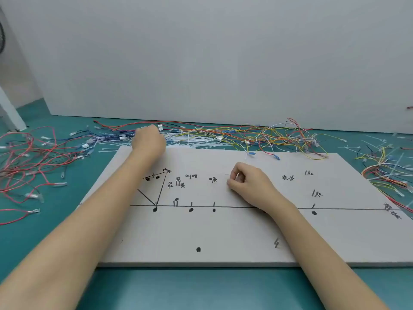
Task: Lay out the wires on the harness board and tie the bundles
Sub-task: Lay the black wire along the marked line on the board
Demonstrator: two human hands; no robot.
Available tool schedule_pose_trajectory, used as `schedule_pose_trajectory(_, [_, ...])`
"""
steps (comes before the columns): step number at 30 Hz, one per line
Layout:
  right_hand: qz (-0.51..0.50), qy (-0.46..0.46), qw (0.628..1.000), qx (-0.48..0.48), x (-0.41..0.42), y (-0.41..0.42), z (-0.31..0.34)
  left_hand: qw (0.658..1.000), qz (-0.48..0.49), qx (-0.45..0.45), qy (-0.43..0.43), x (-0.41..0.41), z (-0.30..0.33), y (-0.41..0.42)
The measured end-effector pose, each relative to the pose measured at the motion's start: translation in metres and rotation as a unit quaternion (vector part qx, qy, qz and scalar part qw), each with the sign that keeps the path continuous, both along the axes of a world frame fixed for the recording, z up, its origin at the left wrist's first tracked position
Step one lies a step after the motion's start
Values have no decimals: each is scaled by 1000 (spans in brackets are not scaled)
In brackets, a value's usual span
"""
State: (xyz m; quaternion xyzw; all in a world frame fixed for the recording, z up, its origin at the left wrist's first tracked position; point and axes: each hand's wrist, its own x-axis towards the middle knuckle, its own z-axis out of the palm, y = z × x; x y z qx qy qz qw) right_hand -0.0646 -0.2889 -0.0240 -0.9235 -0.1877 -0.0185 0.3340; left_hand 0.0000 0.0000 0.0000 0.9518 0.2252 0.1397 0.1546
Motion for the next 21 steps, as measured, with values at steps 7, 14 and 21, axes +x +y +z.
schedule_pose_trajectory(7, [-7, 5, 1000, 2, 1, -1, -1, 997, -53, 33, 43, 12, -25, 54])
schedule_pose_trajectory(14, [-4, -3, 1000, 5, 2, -2, -1, 992, -70, 10, 101, 19, -22, 69])
schedule_pose_trajectory(21, [-3, -2, 1000, 7, 2, -2, -2, 993, -58, -16, 106, 20, -25, 69])
